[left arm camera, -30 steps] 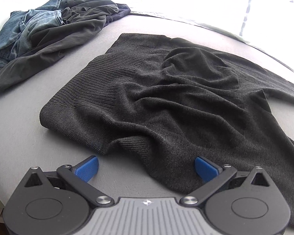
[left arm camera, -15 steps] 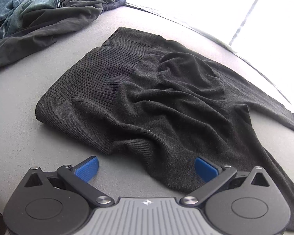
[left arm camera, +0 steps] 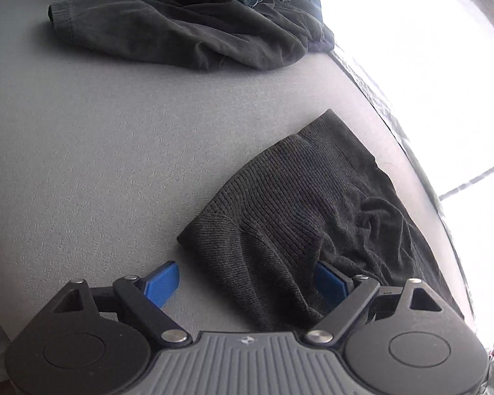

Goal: Fold clothes

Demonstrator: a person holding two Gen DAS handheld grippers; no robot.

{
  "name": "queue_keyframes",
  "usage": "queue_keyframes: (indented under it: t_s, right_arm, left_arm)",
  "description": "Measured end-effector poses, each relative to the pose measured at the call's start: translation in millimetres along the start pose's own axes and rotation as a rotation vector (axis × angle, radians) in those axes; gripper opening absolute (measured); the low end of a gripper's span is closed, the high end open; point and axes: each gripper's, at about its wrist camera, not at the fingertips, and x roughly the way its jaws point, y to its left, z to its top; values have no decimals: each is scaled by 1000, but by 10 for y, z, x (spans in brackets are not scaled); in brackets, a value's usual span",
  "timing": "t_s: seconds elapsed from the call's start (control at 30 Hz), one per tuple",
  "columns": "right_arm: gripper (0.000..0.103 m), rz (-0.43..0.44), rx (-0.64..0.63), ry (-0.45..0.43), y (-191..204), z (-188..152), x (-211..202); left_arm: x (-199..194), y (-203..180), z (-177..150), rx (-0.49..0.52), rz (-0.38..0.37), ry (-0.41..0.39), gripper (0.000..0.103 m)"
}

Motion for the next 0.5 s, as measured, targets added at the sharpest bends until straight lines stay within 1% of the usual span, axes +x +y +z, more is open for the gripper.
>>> queue_keyframes:
  t_s: [0.13, 0.17, 0.2, 0.23, 0.27, 0.3, 0.37, 0.4, 0.47, 0.5]
  right_arm:
    - [0, -13, -20, -24, 32, -45, -6]
    - [0, -16, -26, -28, 41, -55, -8]
    - [0, -19, -32, -33, 50, -64, -9]
    - [0, -22, -37, -38, 59, -73, -11]
    - [0, -26, -45, -42, 69, -83, -12]
    - [0, -35, -69, -43, 98, -87, -11]
    - [2, -53, -110, -38, 155, -85, -8]
    - [2, -61, -127, -32, 184, -79, -7]
    - [2, -76, -140, -31, 231, -62, -8]
    - [2, -64, -146, -40, 261, -43, -32]
  left_arm:
    - [9, 8, -9, -42, 26, -34, 87]
    - [6, 13, 2, -46, 41, -42, 76]
    - [3, 23, 13, -48, 61, -49, 59]
    - [5, 45, 31, -58, 78, -55, 51]
    - [8, 76, 47, -73, 86, -57, 32]
    - [22, 132, 74, -106, 82, -52, 9]
    - [38, 263, 124, -206, 23, -48, 5]
    - [32, 292, 147, -237, 10, -51, 4]
    - [-7, 281, 205, -243, -18, -70, 4]
    - [-31, 262, 233, -240, -31, -80, 4]
